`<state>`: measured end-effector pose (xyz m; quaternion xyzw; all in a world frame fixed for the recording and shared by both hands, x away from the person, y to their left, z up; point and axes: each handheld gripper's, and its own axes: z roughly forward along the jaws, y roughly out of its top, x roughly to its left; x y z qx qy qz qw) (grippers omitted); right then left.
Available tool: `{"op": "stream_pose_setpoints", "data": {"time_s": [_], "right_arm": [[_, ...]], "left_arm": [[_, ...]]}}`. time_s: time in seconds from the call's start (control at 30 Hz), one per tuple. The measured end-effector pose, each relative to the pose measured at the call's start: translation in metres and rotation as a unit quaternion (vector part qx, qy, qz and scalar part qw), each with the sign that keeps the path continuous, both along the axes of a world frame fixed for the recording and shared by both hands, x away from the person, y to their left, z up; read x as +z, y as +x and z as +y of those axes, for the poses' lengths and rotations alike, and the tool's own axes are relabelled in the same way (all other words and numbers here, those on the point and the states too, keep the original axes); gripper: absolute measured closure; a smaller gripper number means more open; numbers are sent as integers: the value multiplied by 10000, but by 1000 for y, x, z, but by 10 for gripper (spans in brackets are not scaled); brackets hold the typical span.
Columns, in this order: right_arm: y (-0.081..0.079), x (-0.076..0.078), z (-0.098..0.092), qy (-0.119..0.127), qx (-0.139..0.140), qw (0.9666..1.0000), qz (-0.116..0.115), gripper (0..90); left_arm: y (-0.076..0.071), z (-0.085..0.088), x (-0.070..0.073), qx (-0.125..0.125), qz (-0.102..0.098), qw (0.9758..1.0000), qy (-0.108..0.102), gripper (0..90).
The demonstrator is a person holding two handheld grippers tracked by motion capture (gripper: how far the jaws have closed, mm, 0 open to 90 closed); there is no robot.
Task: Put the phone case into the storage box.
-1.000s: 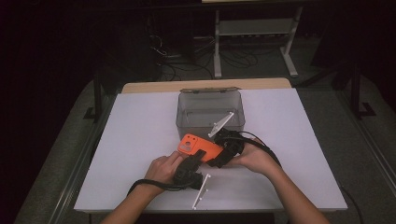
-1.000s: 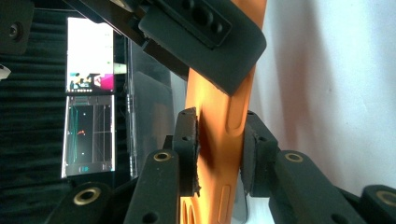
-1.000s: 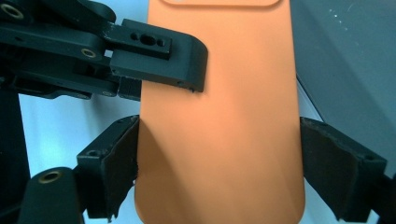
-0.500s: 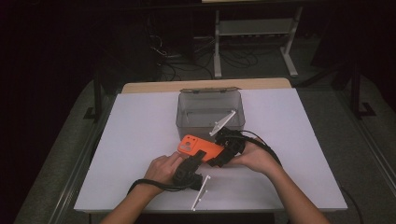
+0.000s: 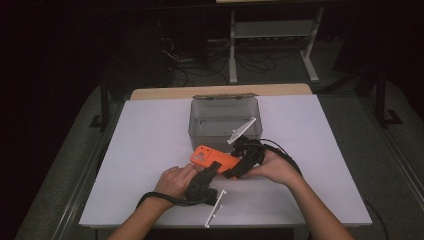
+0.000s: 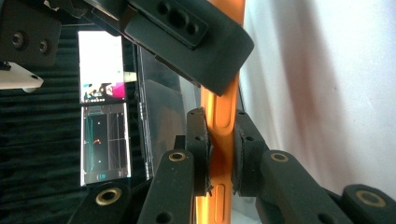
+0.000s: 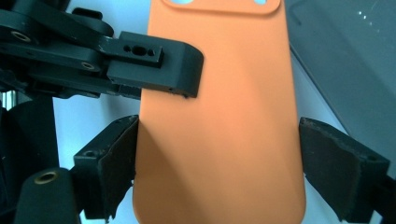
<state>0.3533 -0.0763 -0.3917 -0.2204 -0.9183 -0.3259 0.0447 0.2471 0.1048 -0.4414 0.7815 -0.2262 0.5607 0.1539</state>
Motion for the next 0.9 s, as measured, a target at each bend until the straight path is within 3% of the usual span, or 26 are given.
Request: {"op": "stream_pose_setpoints", "data": {"time_s": [0.43, 0.67, 0.9], "right_arm": [[-4, 9, -15, 365, -261, 9980, -454, 98], [-8, 9, -22, 327, -395, 9966, -642, 19], [-15, 6, -31, 306, -546, 9953, -738, 4]], "left_arm": [[3, 2, 0, 117, 135, 9998, 58, 799], [3, 3, 0, 169, 247, 9995, 74, 798], [3, 4, 1, 205, 345, 9992, 42, 798]]}}
